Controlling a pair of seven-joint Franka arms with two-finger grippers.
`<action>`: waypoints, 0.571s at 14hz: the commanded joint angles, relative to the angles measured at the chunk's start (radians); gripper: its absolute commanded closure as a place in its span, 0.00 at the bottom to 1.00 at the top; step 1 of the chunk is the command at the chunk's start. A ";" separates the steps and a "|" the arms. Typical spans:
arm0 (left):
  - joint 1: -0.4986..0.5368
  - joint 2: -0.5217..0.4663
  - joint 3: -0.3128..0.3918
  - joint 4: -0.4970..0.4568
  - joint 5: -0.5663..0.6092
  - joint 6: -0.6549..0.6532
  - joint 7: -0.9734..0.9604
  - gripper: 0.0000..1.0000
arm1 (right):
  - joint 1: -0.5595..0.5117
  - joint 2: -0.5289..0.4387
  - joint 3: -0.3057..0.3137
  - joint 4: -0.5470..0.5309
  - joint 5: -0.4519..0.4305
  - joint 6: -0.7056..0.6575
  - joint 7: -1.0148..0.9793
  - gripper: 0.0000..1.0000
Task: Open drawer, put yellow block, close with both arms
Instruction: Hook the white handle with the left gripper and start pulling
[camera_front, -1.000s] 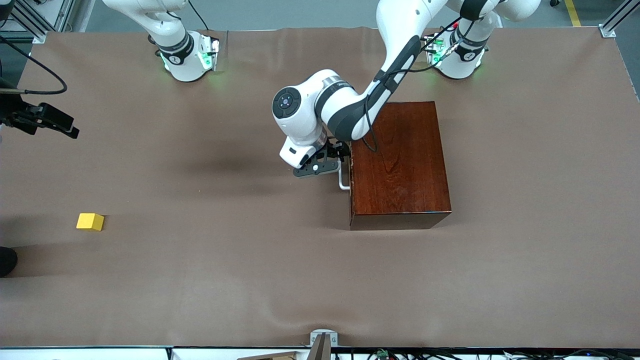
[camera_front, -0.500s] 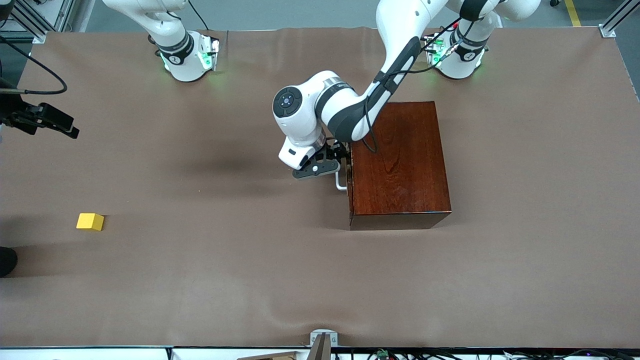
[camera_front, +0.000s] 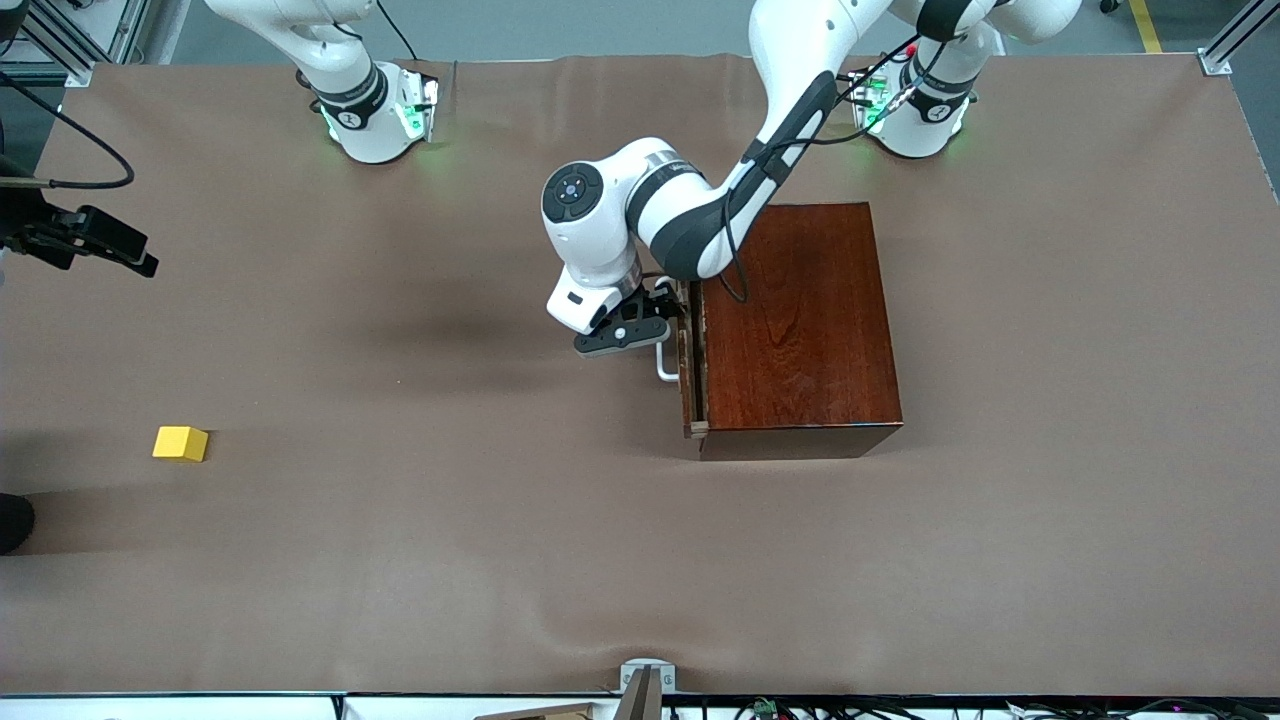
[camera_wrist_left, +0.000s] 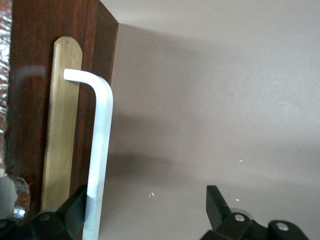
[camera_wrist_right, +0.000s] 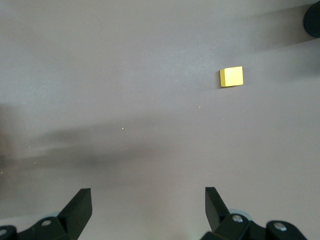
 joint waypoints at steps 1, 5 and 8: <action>-0.017 0.030 -0.006 0.036 0.017 0.094 -0.018 0.00 | -0.004 0.001 0.001 0.005 0.011 0.000 0.002 0.00; -0.017 0.033 -0.007 0.036 0.017 0.135 -0.018 0.00 | -0.004 0.001 0.001 0.006 0.011 0.000 0.002 0.00; -0.017 0.036 -0.010 0.036 0.016 0.163 -0.020 0.00 | -0.003 0.001 0.001 0.006 0.011 0.000 0.002 0.00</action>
